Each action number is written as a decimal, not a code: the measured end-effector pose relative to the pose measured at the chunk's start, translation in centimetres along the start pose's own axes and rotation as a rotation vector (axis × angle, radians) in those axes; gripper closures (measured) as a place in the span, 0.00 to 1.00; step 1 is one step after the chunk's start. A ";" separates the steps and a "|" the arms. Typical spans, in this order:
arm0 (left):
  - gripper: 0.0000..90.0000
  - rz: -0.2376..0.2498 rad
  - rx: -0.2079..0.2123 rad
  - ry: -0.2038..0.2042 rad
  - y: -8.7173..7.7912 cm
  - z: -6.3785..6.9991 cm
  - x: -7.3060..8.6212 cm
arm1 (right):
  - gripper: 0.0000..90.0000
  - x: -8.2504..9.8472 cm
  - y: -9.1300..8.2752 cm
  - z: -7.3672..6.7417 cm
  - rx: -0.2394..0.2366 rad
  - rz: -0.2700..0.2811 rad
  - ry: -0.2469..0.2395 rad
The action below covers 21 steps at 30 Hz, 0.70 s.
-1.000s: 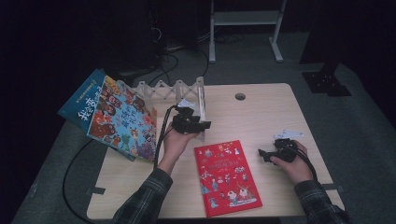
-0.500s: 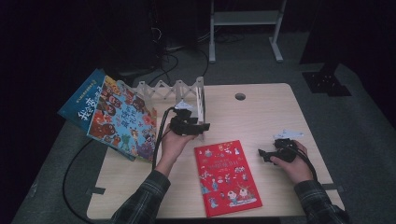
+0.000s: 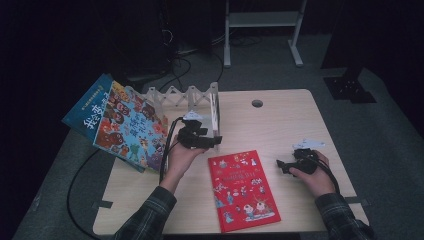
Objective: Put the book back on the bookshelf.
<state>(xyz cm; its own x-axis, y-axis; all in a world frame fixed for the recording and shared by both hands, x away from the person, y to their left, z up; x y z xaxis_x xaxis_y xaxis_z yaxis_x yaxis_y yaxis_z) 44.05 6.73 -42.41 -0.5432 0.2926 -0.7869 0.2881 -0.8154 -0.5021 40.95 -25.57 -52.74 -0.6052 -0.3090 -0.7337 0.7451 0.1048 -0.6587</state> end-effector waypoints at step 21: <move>0.16 -0.090 0.071 0.004 -2.4 1.6 6.1 | 0.16 0.1 -0.5 -0.3 -0.001 -0.037 -0.011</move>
<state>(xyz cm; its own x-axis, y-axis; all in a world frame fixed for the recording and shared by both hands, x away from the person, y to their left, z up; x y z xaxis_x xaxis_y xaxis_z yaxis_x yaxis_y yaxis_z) 38.72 9.68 -45.40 -0.5611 0.3680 -0.7415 0.1817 -0.8192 -0.5440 40.41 -25.41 -52.53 -0.6289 -0.3235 -0.7070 0.7220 0.0944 -0.6854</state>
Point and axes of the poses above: each handheld gripper's, and its own axes: y roughly forward along the jaws, x roughly out of its underside, z roughly to its right, the point moved 6 cm from there along y, roughly forward along the jaws, and after that the axes turned 15 degrees about x, right-handed, at the moved point
